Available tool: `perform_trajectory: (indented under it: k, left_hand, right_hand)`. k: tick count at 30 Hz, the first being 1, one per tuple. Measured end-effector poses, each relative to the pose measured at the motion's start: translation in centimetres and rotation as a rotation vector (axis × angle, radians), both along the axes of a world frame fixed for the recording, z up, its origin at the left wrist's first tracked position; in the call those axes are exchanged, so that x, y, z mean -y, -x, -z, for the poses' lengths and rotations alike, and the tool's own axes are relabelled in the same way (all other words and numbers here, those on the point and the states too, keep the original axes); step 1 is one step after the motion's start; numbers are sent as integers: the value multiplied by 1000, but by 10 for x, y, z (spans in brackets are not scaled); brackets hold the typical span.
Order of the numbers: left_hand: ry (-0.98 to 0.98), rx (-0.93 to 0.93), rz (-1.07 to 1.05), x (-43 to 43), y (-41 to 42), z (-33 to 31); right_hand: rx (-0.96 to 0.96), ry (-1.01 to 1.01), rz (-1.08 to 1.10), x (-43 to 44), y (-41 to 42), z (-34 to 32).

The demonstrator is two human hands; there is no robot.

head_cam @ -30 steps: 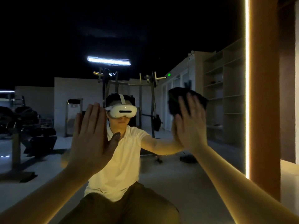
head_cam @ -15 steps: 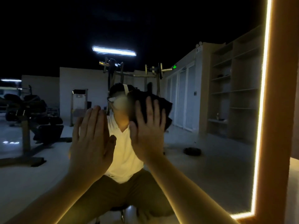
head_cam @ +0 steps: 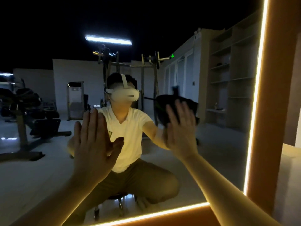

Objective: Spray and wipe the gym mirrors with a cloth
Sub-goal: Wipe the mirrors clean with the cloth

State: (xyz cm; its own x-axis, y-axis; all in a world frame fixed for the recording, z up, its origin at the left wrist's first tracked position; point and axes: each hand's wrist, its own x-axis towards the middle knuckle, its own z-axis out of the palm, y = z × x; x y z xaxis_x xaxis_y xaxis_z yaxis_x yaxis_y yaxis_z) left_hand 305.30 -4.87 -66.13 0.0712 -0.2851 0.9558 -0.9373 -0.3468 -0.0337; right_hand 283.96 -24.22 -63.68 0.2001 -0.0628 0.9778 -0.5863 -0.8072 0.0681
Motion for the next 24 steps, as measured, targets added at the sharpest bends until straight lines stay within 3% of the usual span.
perform_trajectory:
  k: [5, 8, 14, 21, 24]
  left_hand:
    - [70, -25, 39, 10, 3, 5]
    - [67, -20, 66, 10, 1, 6]
    - [47, -16, 149, -11, -9, 31]
    - [34, -106, 168, -42, -32, 77]
    - [-9, -119, 193, -45, -22, 94]
  right_hand:
    - [439, -393, 95, 37, 43, 18]
    - [509, -473, 84, 19, 22, 24]
    - [201, -240, -55, -58, -63, 53]
    - [-453, 95, -220, -129, -116, 98]
    - [-485, 167, -209, -115, -99, 107]
